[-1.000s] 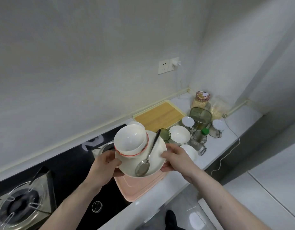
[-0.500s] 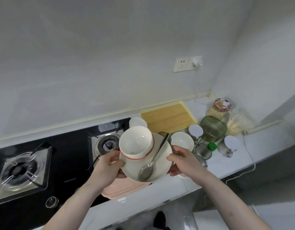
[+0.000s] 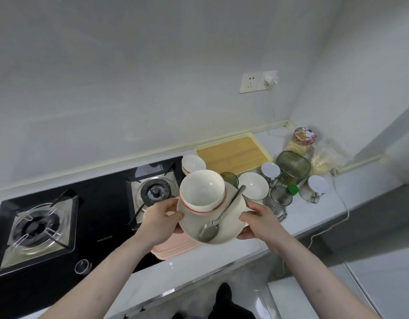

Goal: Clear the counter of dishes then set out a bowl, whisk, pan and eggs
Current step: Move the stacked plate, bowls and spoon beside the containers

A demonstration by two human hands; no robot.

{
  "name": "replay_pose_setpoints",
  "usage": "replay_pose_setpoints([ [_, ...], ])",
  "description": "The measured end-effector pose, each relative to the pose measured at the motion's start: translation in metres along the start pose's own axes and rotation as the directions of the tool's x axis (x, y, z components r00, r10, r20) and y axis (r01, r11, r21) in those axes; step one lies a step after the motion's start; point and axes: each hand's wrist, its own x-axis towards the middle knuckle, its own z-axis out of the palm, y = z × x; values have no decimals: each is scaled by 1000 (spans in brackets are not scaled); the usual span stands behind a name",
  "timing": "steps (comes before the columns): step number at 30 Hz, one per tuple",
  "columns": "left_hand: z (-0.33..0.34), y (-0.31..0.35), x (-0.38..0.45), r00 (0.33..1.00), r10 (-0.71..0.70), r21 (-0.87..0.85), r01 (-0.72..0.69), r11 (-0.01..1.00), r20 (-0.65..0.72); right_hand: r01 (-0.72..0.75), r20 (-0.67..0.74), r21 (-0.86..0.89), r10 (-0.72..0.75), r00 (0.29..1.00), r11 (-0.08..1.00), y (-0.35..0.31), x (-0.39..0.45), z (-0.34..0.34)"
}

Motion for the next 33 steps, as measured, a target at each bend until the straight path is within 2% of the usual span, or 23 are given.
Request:
replay_pose_setpoints([
  [7,5,-9,-13,999,38,-18,-38,999,-17,-5,15,24,5,1000,1000,12,-14,1],
  [17,5,-16,-17,995,-57,-87,50,995,-85,-11,97,8,10,995,1000,9,-5,9],
  [22,19,-12,-8,983,-85,-148,60,987,-165,7,155,-70,4,988,998,-9,19,-14],
  [25,25,-11,-1,969,-95,-173,56,983,-230,59,133,-161,-37,990,985,-18,50,-40],
  [29,30,-18,4,940,-152,-182,99,978,-305,164,66,-431,-151,986,887,-11,109,-67],
  [33,32,-24,1,905,-210,-190,147,971,-371,257,113,-743,-262,958,619,-11,161,-75],
])
